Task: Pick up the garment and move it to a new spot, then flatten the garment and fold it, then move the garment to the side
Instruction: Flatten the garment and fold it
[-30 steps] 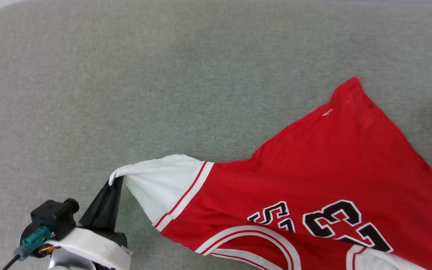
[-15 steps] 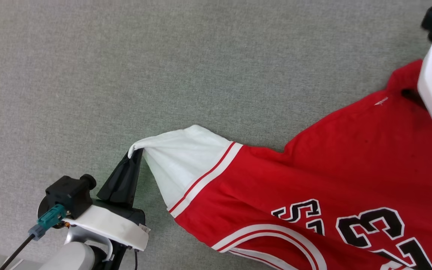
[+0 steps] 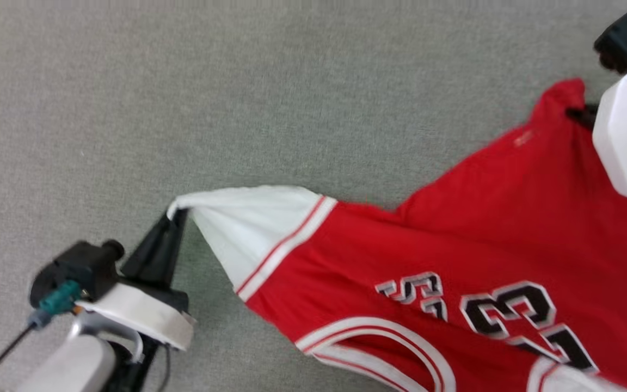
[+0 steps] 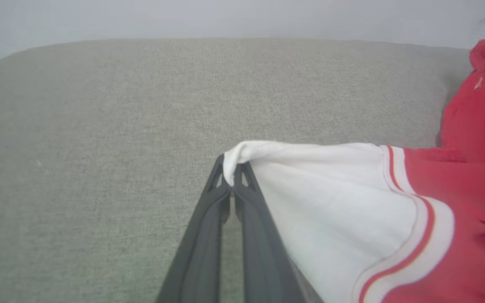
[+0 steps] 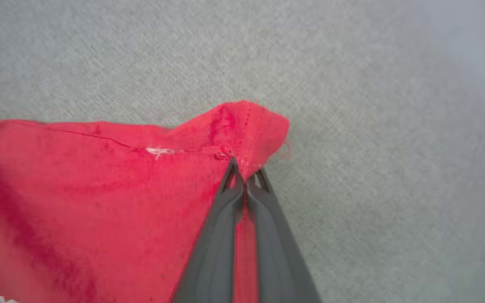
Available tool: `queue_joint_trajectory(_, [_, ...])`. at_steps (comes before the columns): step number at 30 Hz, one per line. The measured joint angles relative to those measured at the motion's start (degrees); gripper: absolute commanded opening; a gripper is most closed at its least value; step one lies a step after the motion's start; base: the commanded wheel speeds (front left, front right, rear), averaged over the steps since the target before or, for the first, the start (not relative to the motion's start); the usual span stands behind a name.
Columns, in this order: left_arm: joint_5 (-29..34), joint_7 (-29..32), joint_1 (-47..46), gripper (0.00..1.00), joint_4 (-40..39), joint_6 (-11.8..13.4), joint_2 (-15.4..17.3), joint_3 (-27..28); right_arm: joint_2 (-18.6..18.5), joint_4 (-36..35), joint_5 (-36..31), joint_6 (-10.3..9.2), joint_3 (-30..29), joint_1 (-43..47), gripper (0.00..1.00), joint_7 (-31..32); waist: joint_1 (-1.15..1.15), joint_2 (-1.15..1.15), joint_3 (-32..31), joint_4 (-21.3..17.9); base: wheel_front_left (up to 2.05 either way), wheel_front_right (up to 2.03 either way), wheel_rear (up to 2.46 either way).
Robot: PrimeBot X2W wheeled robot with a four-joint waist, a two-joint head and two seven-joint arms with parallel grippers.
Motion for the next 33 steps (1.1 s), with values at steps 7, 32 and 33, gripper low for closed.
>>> queue_joint_trajectory(7, [2.6, 5.7, -9.7, 0.00, -3.8, -0.4, 5.2, 2.1, -0.1, -1.3, 0.6, 0.00, -1.8, -4.2, 0.00, -11.0, 0.00, 0.00, -4.4, -2.8, 0.00, 0.00, 0.00])
queue_joint_trajectory(32, [9.4, 18.2, -76.6, 0.00, 14.4, -9.9, -0.6, 5.7, 13.5, 11.0, -19.0, 0.00, -18.0, -39.7, 0.00, -28.5, 0.00, 0.00, 6.0, -7.5, 0.00, 0.00, 0.00])
queue_joint_trajectory(33, [9.7, 17.9, -78.9, 0.00, 15.8, -10.4, -1.3, 5.5, 13.8, 11.9, -19.7, 0.00, -17.8, -41.6, 0.00, -28.7, 0.00, 0.00, 6.6, -7.4, 0.00, 0.00, 0.00])
